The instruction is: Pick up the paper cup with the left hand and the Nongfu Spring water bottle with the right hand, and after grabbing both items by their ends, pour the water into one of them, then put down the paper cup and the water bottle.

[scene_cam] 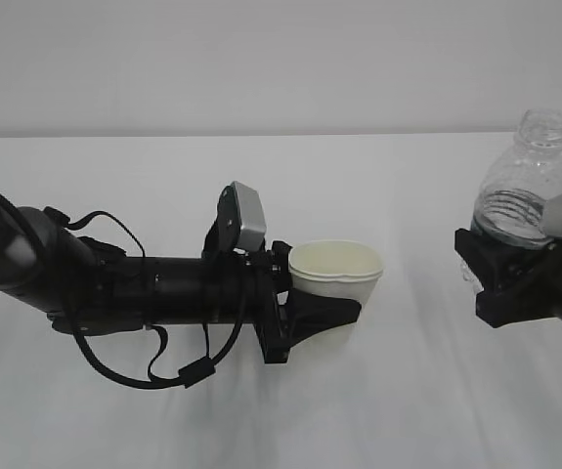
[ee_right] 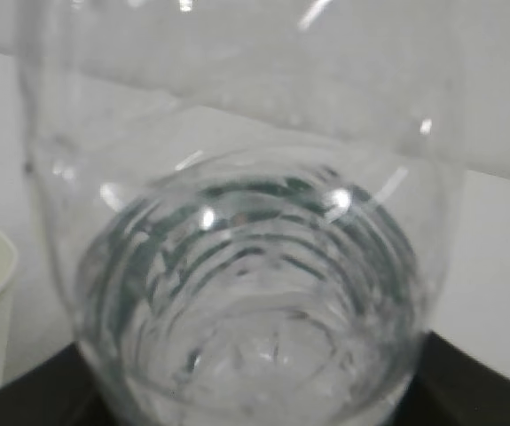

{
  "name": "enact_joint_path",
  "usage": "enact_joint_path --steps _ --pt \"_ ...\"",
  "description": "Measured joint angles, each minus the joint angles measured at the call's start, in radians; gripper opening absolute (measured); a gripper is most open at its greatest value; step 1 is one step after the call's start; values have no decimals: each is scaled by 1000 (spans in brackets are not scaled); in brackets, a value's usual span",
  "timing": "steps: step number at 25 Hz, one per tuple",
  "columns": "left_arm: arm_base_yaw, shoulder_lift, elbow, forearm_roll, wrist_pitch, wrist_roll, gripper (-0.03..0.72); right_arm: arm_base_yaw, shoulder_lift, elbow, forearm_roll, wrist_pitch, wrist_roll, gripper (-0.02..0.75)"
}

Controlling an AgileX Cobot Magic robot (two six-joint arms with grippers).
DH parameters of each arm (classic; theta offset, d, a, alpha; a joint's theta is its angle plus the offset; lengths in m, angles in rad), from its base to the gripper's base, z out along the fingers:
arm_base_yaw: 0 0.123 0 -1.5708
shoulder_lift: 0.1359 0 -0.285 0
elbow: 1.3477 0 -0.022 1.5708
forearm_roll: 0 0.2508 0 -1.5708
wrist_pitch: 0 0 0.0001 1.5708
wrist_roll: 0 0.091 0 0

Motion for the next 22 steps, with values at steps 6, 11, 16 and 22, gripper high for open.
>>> enact_joint_path --steps 6,11,16,22 --pt "0 0 -2 0 0 0 408 0 -58 3 2 109 33 445" --pt "0 0 -2 0 0 0 407 0 -123 6 2 161 45 445" --pt "-2 0 -27 17 0 1 407 0 -177 -25 4 270 49 445" --pt "-30 0 -68 31 0 1 407 0 -219 -69 0 398 50 445"
